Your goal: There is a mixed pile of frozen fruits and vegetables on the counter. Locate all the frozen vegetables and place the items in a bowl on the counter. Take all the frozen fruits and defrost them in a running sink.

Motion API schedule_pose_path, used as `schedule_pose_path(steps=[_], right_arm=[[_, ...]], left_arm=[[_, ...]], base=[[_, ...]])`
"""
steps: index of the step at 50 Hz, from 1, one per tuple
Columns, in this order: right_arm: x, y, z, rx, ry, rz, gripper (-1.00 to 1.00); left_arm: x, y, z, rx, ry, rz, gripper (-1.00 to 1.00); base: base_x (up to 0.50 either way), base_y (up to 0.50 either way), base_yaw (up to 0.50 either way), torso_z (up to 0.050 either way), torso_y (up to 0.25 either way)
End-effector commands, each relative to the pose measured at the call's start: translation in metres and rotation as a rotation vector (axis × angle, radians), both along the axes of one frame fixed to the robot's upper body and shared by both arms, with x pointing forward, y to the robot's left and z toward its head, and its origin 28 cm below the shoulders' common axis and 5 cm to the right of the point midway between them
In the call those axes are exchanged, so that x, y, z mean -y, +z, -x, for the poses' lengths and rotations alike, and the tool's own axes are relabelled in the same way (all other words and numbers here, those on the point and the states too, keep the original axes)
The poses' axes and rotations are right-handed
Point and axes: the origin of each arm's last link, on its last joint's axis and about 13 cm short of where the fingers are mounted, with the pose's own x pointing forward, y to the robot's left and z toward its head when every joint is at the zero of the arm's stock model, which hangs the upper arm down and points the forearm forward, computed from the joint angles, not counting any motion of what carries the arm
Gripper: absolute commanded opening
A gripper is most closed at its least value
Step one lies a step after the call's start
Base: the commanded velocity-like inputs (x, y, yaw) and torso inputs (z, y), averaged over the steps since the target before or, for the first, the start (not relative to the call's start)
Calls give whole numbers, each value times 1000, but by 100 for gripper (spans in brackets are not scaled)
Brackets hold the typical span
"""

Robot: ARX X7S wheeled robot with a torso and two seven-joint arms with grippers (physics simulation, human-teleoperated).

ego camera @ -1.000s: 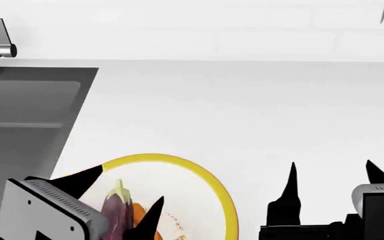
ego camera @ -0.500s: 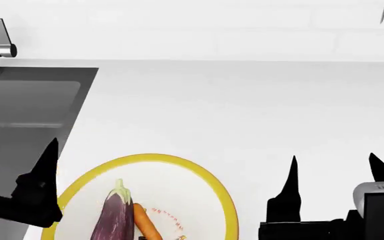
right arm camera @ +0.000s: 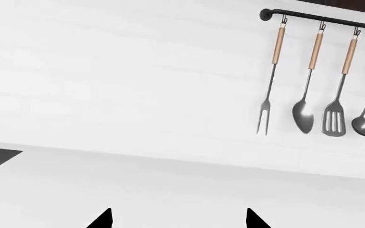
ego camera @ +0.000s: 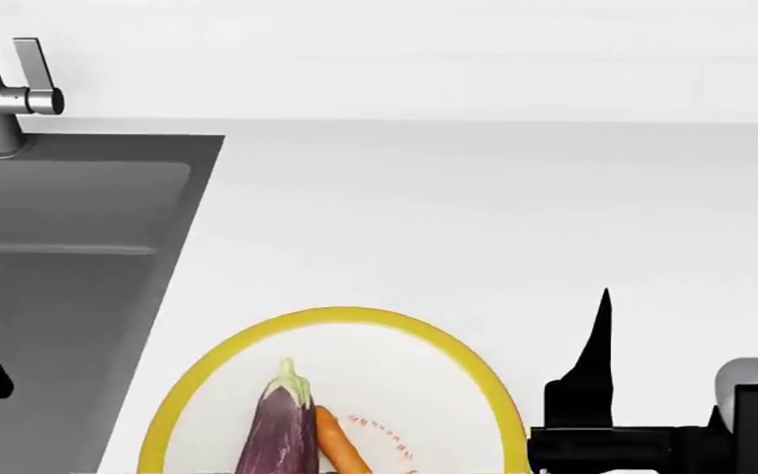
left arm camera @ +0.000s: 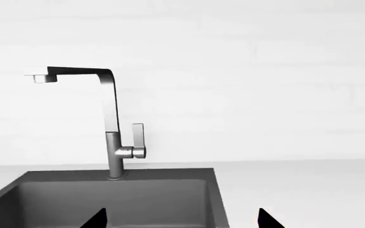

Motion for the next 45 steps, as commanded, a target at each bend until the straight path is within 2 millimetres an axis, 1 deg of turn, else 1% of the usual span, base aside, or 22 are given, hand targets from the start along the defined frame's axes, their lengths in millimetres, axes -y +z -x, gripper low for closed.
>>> schedule_pose_path(steps=[1, 9, 18, 29, 32, 45], right_arm=[[0, 1, 1, 18, 0, 13, 100], [-1, -1, 0, 7, 4, 15, 100], [-2, -1, -1, 4, 7, 13, 100], [-2, -2, -1, 0, 8, 16, 100], [-2, -3, -2, -3, 9, 18, 100], [-3, -3, -2, -4, 7, 16, 100]], left_arm=[[-6, 2, 2, 4, 17, 12, 100], [-4, 3, 0, 4, 11, 23, 100], [-6, 3, 3, 3, 6, 24, 100], [-4, 2, 0, 2, 3, 26, 100], [-6, 2, 2, 2, 3, 25, 100], [-5, 3, 2, 7, -2, 22, 100]], base=[[0, 500, 0, 0, 0], [0, 500, 0, 0, 0], [0, 500, 0, 0, 0], [0, 500, 0, 0, 0], [0, 500, 0, 0, 0], [0, 500, 0, 0, 0]])
